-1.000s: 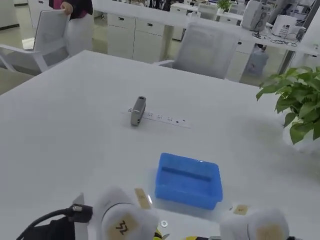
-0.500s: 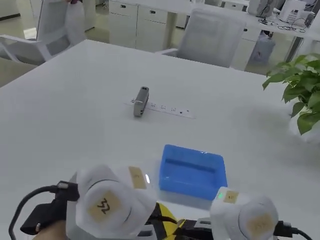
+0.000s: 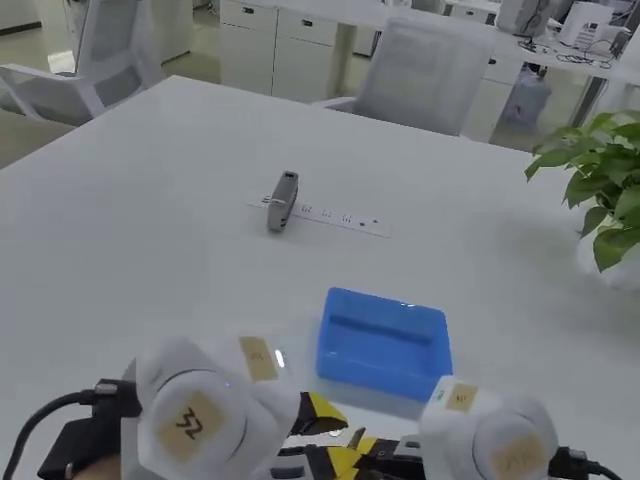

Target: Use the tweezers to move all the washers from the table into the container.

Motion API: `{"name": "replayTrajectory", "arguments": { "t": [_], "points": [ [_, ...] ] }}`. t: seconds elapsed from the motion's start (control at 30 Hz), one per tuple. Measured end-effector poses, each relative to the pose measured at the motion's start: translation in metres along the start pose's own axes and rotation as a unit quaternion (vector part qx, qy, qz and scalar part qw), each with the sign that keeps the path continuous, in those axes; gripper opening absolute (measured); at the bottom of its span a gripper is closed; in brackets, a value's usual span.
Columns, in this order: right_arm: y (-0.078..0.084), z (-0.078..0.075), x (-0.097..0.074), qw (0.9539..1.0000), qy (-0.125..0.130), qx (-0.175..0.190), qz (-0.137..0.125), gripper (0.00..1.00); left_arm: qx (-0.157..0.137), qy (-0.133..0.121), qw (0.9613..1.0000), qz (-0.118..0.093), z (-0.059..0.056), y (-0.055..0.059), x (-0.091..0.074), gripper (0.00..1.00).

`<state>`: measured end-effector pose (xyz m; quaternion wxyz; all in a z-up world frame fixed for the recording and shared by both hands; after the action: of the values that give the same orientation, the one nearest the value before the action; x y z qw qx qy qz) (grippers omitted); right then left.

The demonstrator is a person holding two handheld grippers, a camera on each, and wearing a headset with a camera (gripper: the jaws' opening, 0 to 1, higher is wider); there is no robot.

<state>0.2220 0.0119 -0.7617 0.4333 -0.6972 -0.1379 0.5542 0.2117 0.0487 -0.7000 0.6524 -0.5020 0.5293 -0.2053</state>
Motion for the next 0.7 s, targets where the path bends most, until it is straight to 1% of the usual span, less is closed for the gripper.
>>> {"name": "replayTrajectory", "arguments": {
  "t": [0.1, 0.13, 0.17, 0.2, 0.27, 0.3, 0.33, 0.37, 0.4, 0.43, 0.5, 0.57, 0.63, 0.7],
  "points": [
    [-0.001, 0.003, -0.001, 1.0, 0.003, -0.004, 0.0, 0.04, 0.007, 0.001, 1.0, 0.001, -0.001, -0.002, 0.002, 0.06],
    [0.0, 0.004, -0.002, 0.9999, 0.007, -0.01, 0.0, 0.04, 0.015, 0.004, 0.9999, 0.006, -0.002, -0.002, 0.004, 0.03],
    [0.0, 0.005, -0.001, 0.9999, 0.009, -0.013, 0.001, 0.04, 0.03, 0.009, 0.9994, 0.016, -0.002, -0.001, 0.005, 0.0],
    [0.001, 0.004, -0.002, 0.9997, 0.014, -0.019, 0.002, 0.04, 0.033, 0.012, 0.9993, 0.015, -0.004, -0.002, 0.007, 0.0],
    [0.002, 0.004, -0.002, 0.9996, 0.016, -0.021, 0.003, 0.04, 0.051, 0.026, 0.9983, 0.016, -0.006, -0.001, 0.007, 0.0],
    [0.002, 0.003, -0.003, 0.9996, 0.017, -0.022, 0.004, 0.05, 0.065, 0.029, 0.9974, 0.017, -0.006, -0.001, 0.007, 0.0],
    [0.002, 0.003, -0.003, 0.9995, 0.018, -0.025, 0.003, 0.05, 0.069, 0.036, 0.9968, 0.017, -0.007, -0.002, 0.007, 0.0],
    [0.001, 0.003, -0.004, 0.9992, 0.02, -0.033, 0.002, 0.05, 0.067, 0.06, 0.9958, 0.018, -0.01, -0.002, 0.007, 0.0],
    [0.001, 0.003, -0.004, 0.9991, 0.018, -0.04, 0.003, 0.06, 0.068, 0.058, 0.9958, 0.018, -0.009, -0.002, 0.006, 0.0],
    [0.001, 0.004, -0.004, 0.9991, 0.016, -0.04, 0.007, 0.06, 0.092, 0.068, 0.9931, 0.024, -0.009, -0.002, 0.007, 0.0],
    [0.001, 0.005, -0.004, 0.9986, 0.01, -0.051, 0.01, 0.06, 0.106, 0.085, 0.9903, 0.031, -0.011, -0.001, 0.006, 0.0],
    [0.002, 0.005, -0.004, 0.9982, 0.008, -0.058, 0.012, 0.06, 0.127, 0.103, 0.9857, 0.041, -0.012, -0.001, 0.006, 0.0],
    [0.004, 0.006, -0.003, 0.9971, 0.003, -0.073, 0.018, 0.06, 0.14, 0.115, 0.9815, 0.061, -0.012, 0.002, 0.005, 0.0],
    [0.007, 0.006, -0.004, 0.996, 0.001, -0.087, 0.021, 0.06, 0.145, 0.123, 0.9795, 0.067, -0.011, 0.002, 0.005, 0.0]
  ]
}}
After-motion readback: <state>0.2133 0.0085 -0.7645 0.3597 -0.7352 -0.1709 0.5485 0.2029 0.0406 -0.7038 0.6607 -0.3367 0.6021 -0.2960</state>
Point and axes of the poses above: the centre of the closed fingertips' face, and the gripper's own axes: x roughly forward along the fingers, z roughly to its left, y roughly out of its underside, the point moved 4 cm from there along -x, roughly backward along the fingers, and after that the axes turned 9 degrees about y, right-handed, at the moved point
